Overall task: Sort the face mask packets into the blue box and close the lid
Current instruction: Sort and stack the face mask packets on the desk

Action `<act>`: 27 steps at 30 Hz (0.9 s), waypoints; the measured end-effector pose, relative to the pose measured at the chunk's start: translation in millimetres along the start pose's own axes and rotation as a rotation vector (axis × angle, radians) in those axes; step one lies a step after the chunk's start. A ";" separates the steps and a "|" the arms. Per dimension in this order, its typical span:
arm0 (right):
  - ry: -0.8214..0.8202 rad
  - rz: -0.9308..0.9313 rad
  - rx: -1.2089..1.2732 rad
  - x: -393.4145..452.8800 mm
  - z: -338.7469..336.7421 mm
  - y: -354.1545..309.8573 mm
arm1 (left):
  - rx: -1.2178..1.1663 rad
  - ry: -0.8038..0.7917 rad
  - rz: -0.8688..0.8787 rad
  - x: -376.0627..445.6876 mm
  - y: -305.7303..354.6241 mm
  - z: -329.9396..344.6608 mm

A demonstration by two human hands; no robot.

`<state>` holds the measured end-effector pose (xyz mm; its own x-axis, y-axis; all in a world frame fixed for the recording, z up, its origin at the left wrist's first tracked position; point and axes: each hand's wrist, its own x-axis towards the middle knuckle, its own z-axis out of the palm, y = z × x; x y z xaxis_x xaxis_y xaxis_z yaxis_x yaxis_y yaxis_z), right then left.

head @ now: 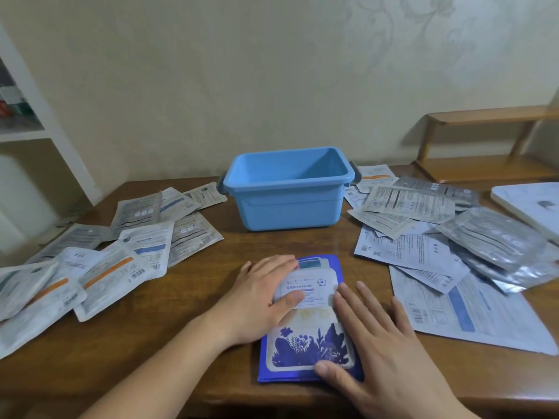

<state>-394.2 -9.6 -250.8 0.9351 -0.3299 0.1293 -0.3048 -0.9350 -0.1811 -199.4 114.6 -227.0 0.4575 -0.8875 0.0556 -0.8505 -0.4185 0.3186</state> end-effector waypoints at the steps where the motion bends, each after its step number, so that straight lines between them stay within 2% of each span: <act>1: 0.019 -0.001 -0.014 -1.7 -1.3 0.7 | 0.002 0.013 0.020 -1.2 2.5 -2.2; 3: 0.081 0.009 -0.042 -5.1 -1.5 2.4 | 0.009 -0.023 0.094 -6.7 10.6 -9.7; 6: 0.115 0.024 -0.049 -9.8 -3.4 5.3 | 0.088 -0.213 0.211 -24.5 28.9 -23.9; 8: 0.114 0.003 -0.036 -11.3 -2.1 8.7 | 0.162 -0.269 0.237 -37.4 35.4 -25.1; 16: 0.038 -0.039 0.036 -7.3 -3.1 8.8 | 0.211 -0.206 0.205 -47.9 33.0 -15.9; 18: 0.031 -0.043 0.059 -5.9 -6.9 4.9 | 0.225 -0.151 0.241 -49.1 24.6 -11.7; 21: 0.007 -0.077 0.224 -0.9 -8.9 -2.3 | 0.268 -0.042 0.265 -50.3 11.3 -7.1; 23: -0.036 -0.093 0.256 0.6 -9.9 -7.1 | 0.210 -0.036 0.280 -49.5 4.8 -4.6; 27: 0.027 -0.090 0.236 10.0 -7.9 -15.4 | 0.180 0.016 0.298 -47.5 -5.8 -4.4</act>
<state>-381.6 0.4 -239.0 0.9506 -0.2528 0.1804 -0.1669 -0.9057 -0.3897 -215.1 160.0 -227.4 0.1850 -0.9733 0.1360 -0.9788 -0.1700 0.1144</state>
